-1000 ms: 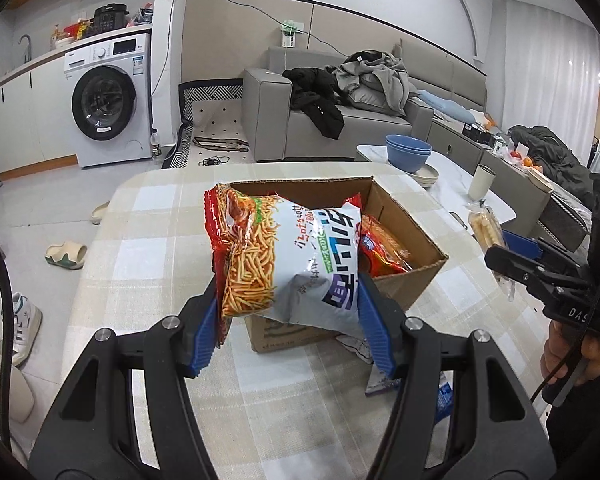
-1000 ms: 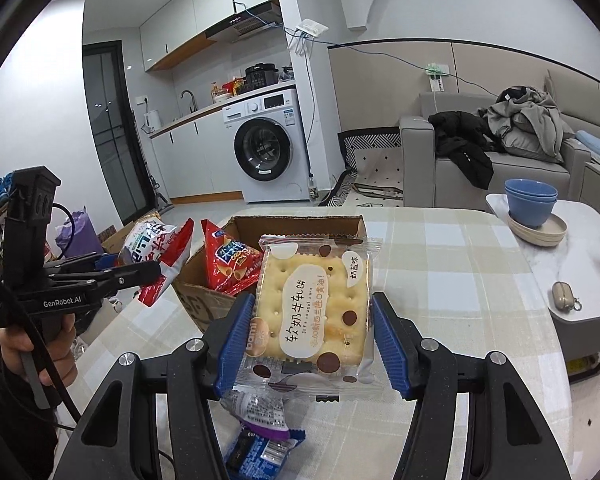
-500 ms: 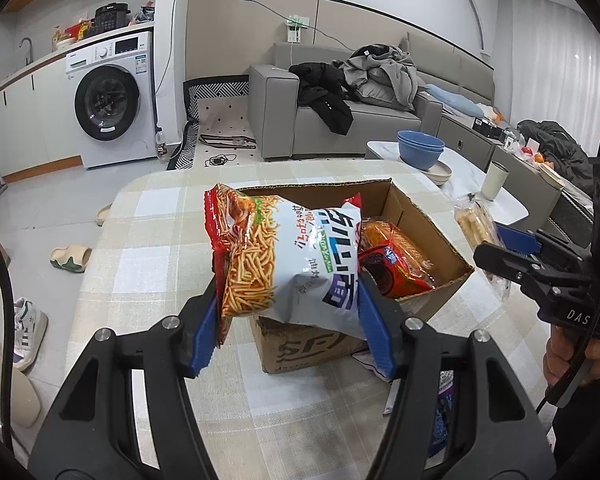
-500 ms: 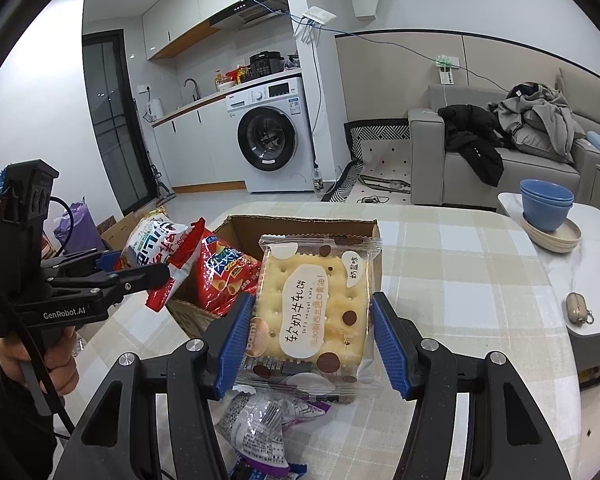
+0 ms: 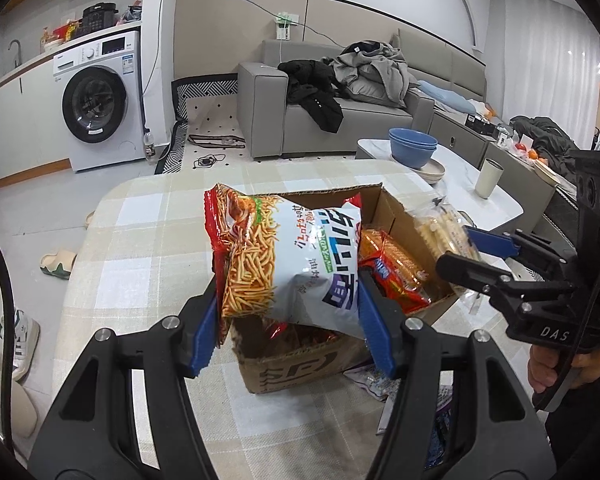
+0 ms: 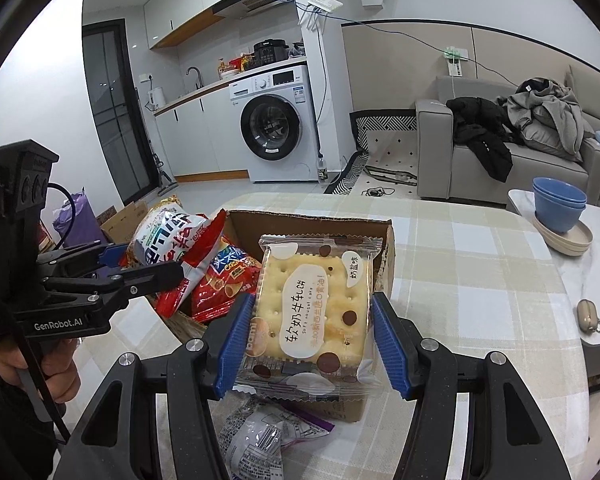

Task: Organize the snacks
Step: 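Lift both held packs and carry them over the cardboard box, then open both grippers to drop the packs into the box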

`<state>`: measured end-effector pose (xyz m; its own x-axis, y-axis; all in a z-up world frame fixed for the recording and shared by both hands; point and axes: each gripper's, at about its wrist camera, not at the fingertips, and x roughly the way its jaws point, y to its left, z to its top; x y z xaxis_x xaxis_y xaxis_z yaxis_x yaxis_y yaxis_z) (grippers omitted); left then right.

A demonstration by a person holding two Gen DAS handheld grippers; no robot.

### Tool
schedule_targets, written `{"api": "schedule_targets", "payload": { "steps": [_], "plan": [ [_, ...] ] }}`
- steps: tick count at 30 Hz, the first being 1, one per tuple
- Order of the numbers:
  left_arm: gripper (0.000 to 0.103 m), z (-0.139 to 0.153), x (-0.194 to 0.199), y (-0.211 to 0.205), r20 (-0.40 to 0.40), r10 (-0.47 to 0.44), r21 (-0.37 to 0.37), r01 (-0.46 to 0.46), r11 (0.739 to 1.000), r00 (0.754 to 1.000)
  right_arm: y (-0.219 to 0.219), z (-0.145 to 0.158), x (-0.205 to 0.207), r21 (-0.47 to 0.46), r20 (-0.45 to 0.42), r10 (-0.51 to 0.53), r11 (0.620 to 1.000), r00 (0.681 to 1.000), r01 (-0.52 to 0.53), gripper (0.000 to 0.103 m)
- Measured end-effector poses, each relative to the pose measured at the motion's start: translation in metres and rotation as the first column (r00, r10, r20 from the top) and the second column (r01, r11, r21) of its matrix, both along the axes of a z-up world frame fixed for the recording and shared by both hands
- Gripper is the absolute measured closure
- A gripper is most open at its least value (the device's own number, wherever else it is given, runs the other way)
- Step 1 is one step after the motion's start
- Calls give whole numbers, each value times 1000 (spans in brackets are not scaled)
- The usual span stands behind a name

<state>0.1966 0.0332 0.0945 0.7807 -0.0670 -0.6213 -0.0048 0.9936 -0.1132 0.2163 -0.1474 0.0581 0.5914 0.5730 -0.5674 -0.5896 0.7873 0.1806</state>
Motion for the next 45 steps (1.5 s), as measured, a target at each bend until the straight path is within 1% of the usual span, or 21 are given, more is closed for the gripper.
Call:
{"api": "schedule_targets", "payload": {
  "steps": [9,14,21,28,30,31,32,33,35,36,37,39,41,42,45],
  "plan": [
    [44,13,23,-12,15,-16,5,16,1000,1000,10,-2,7,-15,2,8,1000,1000,-8,43],
    [44,14,41,-21,8,-29,27,29,999,1000,17,-7,8,-30,-1,18,999,1000,-18,43],
    [44,5,67,-28,-23,-28,51,29,998,999,26,-10,14,-49,10,4,999,1000,-3,43],
    [43,-8,87,-28,-62,-16,51,19,998,998,33,-14,18,-64,23,0,998,1000,1,43],
    [42,-12,91,-27,-74,-6,51,10,999,997,36,-14,16,-76,42,3,997,999,0,43],
    [41,-13,92,-27,-81,-4,51,8,999,997,36,-13,15,-78,54,3,997,999,1,42],
    [41,-14,92,-27,-87,-5,50,9,999,996,35,-12,11,-75,70,6,997,998,-1,37],
    [40,-14,94,-31,-90,-9,47,13,999,996,33,-10,9,-71,80,8,997,997,-2,29],
    [35,-14,91,-31,-86,-21,42,25,999,996,26,-6,2,-60,104,5,998,995,2,20],
    [26,-14,88,-31,-84,-19,45,23,999,996,22,-4,-1,-56,114,2,998,993,5,18],
    [21,-13,86,-31,-79,-16,48,20,999,997,19,-2,-2,-56,119,-2,998,993,9,17],
    [21,-12,77,-30,-72,-19,51,22,998,997,10,1,-6,-55,124,-21,998,992,28,10],
    [20,-10,71,-31,-71,-25,51,28,998,997,0,3,-10,-44,116,-36,998,993,41,5],
    [17,-8,67,-32,-67,-22,54,25,998,998,-4,3,-11,-42,109,-39,998,993,44,4],
    [1,-4,52,-33,-49,-13,56,15,998,999,-15,3,-17,-40,91,-53,998,994,56,1]
  ]
}}
